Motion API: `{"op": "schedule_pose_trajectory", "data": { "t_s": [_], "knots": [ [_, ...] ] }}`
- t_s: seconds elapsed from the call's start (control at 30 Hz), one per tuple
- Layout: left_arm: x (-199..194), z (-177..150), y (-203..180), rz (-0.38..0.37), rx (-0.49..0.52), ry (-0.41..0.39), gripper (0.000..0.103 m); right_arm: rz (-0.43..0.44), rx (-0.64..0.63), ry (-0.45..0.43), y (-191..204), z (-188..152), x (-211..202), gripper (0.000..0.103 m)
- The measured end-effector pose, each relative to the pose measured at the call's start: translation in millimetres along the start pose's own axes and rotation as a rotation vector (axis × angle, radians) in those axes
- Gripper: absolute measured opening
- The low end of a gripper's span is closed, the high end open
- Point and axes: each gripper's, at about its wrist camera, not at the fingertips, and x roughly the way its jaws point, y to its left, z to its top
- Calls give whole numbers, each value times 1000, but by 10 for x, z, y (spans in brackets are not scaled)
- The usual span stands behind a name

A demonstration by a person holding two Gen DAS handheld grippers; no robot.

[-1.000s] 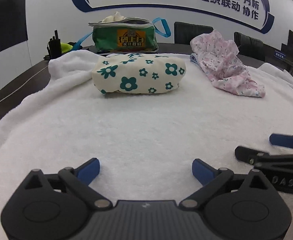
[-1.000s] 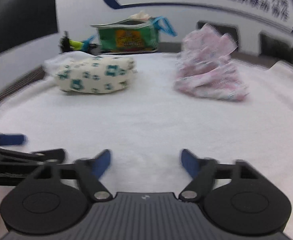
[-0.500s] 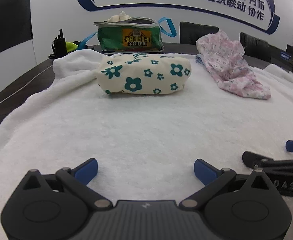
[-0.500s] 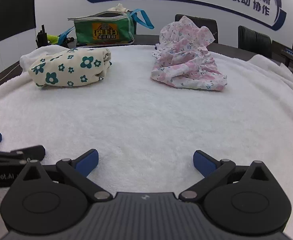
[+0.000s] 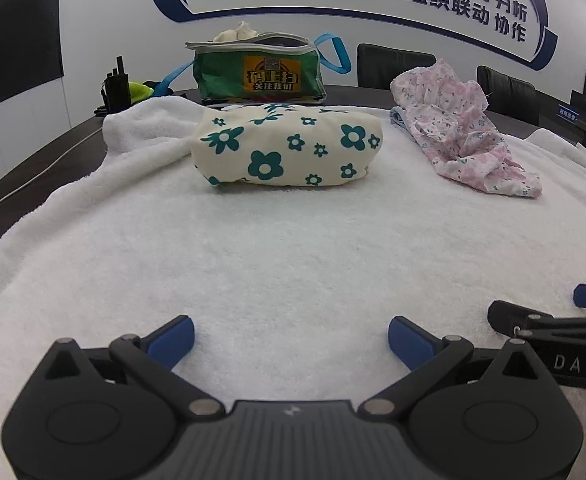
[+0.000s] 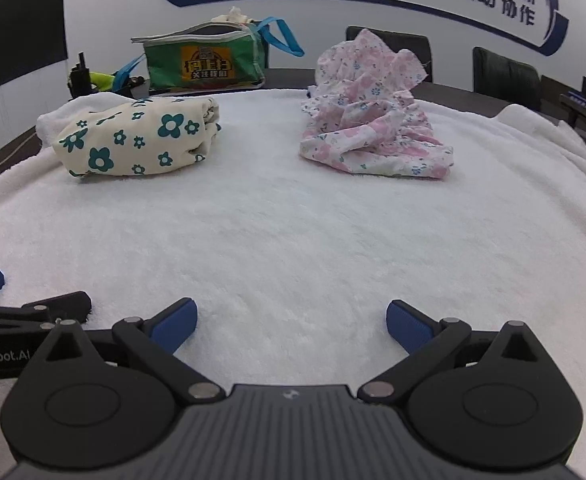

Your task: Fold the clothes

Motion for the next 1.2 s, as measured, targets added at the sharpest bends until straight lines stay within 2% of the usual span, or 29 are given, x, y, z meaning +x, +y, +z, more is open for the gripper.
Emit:
{"op": "schedule_pose_trajectory", "data": {
  "t_s": [0.07,0.5,1.2],
  "knots": [
    [-3,-6,2,-2,0,-4,103,-13,-9,-8,16,-15,-16,103],
    [-24,-7,53,-28,-26,-16,103,53,-14,-3,-11,7,29,102],
    [1,-7,13,-1,2,-5,103,54,-7,-2,-41,3,24,102]
  ]
}}
